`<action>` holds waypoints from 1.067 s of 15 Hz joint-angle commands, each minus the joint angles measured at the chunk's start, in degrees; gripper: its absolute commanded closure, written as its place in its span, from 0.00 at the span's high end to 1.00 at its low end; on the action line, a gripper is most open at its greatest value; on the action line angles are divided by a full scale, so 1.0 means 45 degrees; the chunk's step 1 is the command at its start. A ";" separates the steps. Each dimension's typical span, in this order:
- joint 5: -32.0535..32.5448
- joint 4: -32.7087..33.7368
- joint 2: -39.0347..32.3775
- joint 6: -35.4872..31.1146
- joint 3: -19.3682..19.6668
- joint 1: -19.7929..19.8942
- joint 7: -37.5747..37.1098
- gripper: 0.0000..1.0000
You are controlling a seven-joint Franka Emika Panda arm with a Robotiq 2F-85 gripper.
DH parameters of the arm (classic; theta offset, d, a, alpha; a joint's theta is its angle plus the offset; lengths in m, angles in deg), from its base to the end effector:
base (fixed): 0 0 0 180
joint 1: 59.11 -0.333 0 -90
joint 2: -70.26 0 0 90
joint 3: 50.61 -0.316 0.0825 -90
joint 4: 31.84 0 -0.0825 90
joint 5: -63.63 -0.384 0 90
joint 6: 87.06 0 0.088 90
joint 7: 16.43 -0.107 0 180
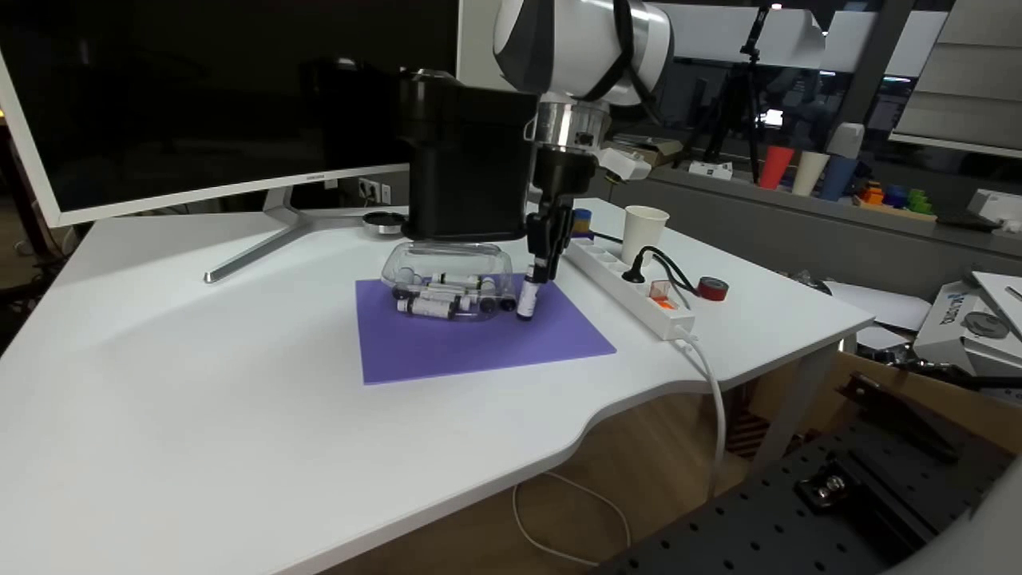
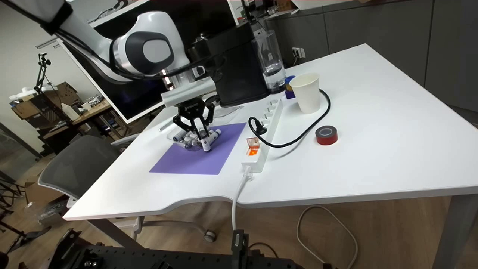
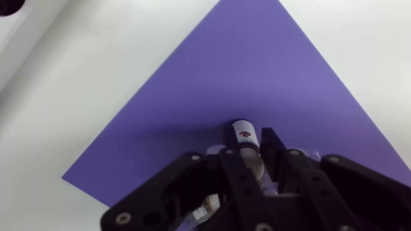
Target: Get one of the bottles from the bowl and set it upright on the purple paper
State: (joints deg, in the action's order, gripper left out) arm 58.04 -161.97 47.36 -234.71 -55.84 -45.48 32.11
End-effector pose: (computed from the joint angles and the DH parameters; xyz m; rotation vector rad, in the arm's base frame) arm 0.5188 -0.0764 0.1732 -2.8829 -0.9079 0.0637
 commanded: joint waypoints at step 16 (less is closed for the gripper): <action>0.0131 -0.0560 0.1675 0.0960 0.0560 -0.0281 -0.0274 1.00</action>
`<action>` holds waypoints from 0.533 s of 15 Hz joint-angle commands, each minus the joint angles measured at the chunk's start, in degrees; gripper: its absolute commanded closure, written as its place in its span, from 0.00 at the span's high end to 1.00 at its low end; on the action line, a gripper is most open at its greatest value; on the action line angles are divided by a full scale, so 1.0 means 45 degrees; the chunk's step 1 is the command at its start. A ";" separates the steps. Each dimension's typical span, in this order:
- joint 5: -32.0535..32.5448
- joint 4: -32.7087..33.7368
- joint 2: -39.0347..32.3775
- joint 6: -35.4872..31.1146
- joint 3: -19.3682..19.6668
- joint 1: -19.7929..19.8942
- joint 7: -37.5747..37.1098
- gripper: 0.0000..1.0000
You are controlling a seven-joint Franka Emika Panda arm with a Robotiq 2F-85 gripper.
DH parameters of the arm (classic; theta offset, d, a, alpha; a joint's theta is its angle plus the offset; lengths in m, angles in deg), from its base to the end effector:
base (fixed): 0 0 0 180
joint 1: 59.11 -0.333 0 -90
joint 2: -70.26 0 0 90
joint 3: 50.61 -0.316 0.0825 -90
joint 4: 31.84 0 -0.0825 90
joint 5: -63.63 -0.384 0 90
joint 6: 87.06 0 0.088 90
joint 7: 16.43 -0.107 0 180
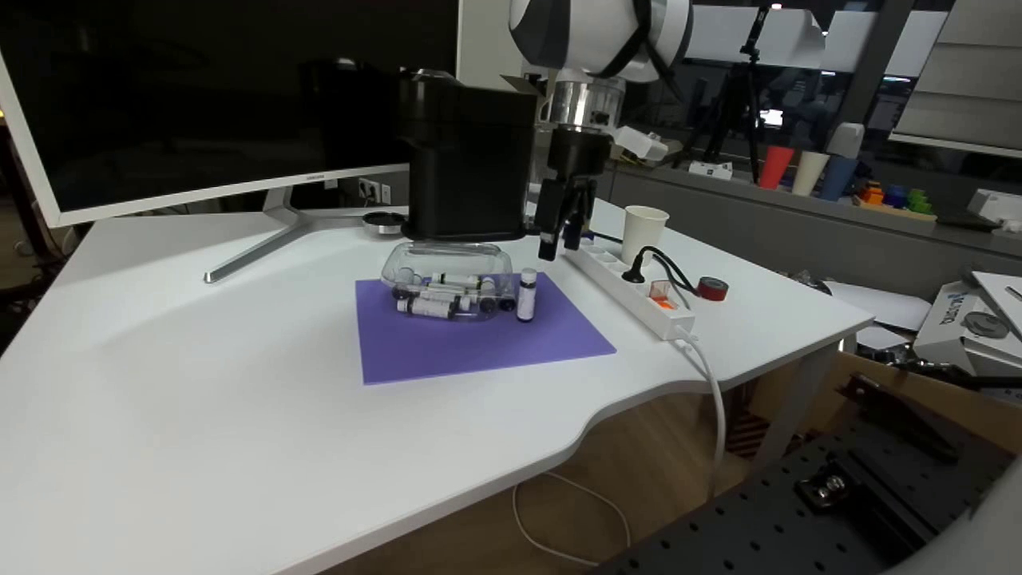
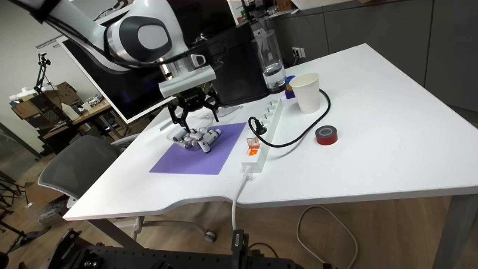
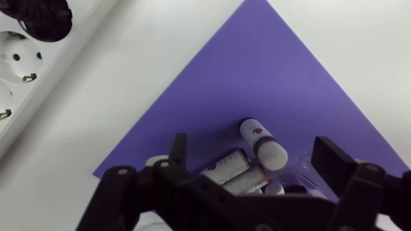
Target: Get one of the bottles from the bowl and set it upright on the purple paper
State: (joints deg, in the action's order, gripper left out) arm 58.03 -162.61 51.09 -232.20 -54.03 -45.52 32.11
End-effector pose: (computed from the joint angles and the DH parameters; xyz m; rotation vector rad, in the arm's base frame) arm 0.5159 -0.0928 0.1996 -2.9082 -0.8752 0.0573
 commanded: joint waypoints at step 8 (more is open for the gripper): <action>0.2071 -0.0257 0.2218 0.3320 0.0771 -0.1562 -0.2933 1.00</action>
